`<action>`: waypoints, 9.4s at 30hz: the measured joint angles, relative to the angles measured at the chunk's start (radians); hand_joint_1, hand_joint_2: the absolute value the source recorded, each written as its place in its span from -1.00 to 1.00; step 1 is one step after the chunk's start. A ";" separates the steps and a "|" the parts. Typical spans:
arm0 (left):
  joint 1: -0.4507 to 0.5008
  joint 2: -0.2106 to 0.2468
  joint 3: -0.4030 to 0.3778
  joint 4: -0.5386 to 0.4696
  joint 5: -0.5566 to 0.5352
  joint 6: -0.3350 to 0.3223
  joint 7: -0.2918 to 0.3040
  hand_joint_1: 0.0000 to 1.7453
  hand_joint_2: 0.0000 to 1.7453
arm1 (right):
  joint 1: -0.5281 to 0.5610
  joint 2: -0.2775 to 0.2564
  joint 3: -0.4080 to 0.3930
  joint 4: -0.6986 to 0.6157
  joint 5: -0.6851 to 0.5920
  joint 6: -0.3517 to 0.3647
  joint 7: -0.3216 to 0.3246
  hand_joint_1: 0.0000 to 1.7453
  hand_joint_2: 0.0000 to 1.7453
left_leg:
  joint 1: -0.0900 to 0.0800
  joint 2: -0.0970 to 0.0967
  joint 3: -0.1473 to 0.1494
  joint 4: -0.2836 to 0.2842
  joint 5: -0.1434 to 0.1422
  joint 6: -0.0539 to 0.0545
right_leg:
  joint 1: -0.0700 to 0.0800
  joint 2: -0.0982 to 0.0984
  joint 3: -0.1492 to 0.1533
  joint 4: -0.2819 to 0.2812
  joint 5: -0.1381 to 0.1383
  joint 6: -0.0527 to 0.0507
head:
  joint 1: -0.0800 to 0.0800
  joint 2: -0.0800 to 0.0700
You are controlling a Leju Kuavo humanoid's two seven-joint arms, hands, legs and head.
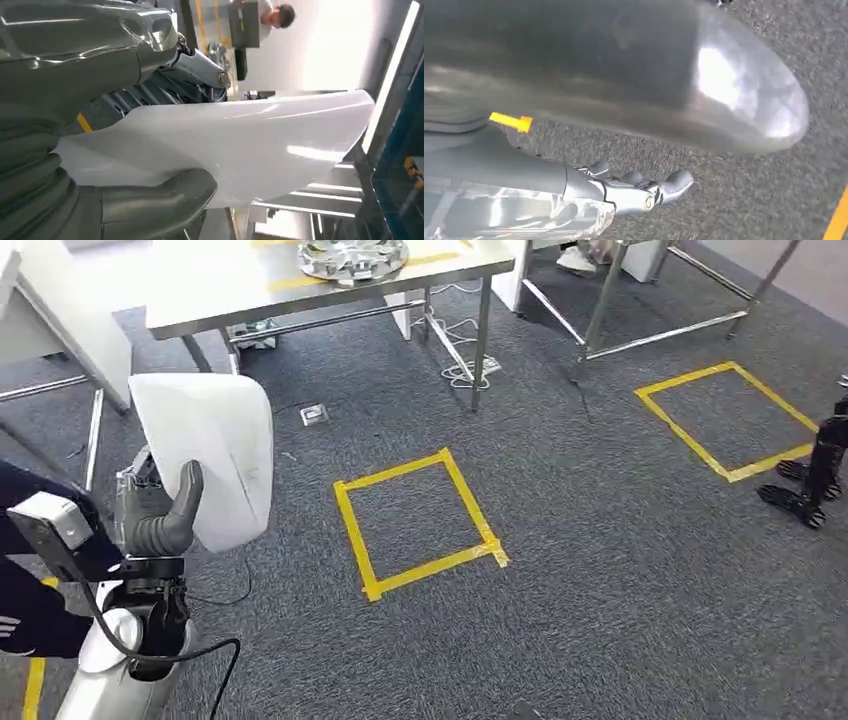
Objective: Take the parts from the cabinet and place them on the table.
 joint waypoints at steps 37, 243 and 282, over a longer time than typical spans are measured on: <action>-0.007 0.008 0.003 0.014 -0.017 0.014 0.000 1.00 1.00 | -0.006 0.015 -0.024 0.003 0.017 0.008 0.020 -1.00 -1.00 | 0.006 -0.076 -0.052 0.055 -0.012 -0.041 | -0.009 0.046 0.095 -0.235 0.099 0.002 | -0.002 0.000; -0.356 -0.042 0.009 0.584 -0.454 0.167 0.014 1.00 1.00 | -0.019 0.020 -0.338 -0.016 0.415 0.098 0.102 -1.00 -1.00 | 0.009 0.068 -0.134 0.345 -0.178 -0.068 | -0.004 0.049 0.080 -0.281 0.164 -0.031 | -0.006 0.000; -0.334 -0.047 0.087 0.554 -0.468 0.177 0.050 1.00 1.00 | -0.012 0.016 -0.349 -0.015 0.460 0.090 0.091 -1.00 -1.00 | 0.000 0.027 0.010 0.033 -0.048 -0.044 | -0.002 0.080 0.063 -0.282 0.181 -0.007 | -0.005 0.000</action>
